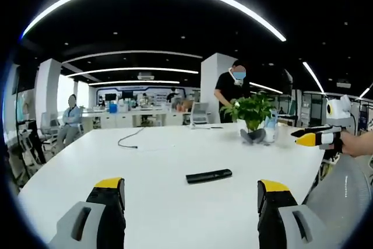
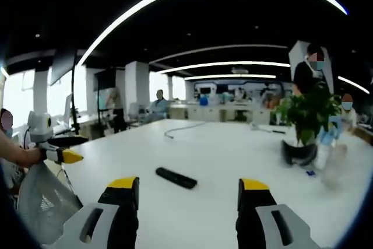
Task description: Press the specified remote control buttons in sequence, fully releasing each button before pressing the next.
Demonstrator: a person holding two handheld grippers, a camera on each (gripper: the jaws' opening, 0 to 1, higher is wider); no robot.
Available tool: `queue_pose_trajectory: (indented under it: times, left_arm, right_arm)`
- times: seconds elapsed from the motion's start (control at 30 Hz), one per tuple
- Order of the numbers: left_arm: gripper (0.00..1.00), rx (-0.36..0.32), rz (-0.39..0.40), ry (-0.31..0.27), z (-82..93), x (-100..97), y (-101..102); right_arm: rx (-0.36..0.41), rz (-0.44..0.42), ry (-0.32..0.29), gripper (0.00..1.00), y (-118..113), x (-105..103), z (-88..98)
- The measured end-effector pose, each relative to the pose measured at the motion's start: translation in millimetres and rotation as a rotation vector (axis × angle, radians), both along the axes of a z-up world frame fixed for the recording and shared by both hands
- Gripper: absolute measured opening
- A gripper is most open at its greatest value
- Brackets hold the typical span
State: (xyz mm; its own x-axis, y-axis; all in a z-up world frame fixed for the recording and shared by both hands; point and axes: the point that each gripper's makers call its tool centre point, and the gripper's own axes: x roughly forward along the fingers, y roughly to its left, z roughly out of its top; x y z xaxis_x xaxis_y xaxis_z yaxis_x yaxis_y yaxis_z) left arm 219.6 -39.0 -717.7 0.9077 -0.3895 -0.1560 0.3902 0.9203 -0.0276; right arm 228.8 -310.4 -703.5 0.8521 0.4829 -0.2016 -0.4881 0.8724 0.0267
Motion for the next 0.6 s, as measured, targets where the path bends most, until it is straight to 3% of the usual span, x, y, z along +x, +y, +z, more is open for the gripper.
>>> queue_pose_trajectory:
  times: [0.6]
  left_arm:
    - [0.98,0.009,-0.002,0.002,-1.0,-0.4,-0.1]
  right_arm:
    - [-0.058,0.025,0.025,0.65,5.3,-1.9,-9.2]
